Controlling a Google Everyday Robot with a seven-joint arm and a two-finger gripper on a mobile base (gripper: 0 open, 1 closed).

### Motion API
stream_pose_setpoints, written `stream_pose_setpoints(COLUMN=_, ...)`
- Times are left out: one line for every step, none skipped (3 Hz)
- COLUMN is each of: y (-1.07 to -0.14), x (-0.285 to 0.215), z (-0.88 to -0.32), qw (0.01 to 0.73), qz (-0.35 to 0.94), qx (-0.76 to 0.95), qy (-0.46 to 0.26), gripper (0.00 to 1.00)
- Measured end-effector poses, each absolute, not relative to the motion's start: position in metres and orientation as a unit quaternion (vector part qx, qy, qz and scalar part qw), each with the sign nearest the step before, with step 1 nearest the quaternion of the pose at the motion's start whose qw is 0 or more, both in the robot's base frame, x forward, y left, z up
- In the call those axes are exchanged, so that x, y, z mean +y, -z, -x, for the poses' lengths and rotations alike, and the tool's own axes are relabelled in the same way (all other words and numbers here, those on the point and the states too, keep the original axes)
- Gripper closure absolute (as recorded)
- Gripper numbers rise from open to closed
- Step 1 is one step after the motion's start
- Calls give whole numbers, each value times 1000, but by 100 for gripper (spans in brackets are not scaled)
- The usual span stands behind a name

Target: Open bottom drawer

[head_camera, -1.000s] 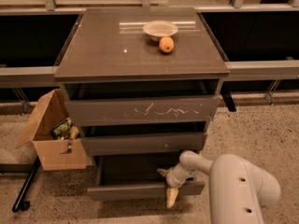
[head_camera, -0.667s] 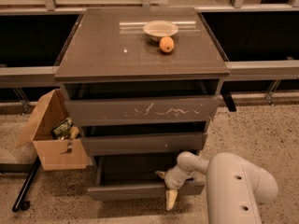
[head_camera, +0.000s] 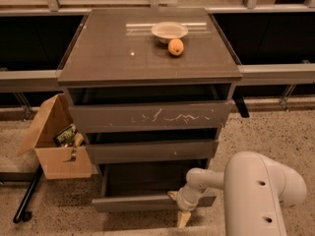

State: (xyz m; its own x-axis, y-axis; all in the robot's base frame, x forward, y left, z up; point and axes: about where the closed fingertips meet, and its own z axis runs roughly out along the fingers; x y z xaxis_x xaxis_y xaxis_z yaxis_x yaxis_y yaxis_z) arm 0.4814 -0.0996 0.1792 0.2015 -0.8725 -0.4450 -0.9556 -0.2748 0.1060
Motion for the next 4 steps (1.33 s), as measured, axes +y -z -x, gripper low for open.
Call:
stream_pose_setpoints(y=-181, x=-102, z=-457, qw=82, qz=773, qx=589, qy=-220, gripper=49)
stream_pose_setpoints(y=-191, x=-102, z=-457, qw=82, qz=773, qx=589, qy=-220, gripper=72)
stream_pose_setpoints(y=-192, x=-100, z=-459, qw=82, qz=773, qx=589, qy=-220, gripper=95)
stream_pose_setpoints(y=-195, x=-97, z=-450, qw=89, qz=777, qx=582, qy=-225, gripper=0)
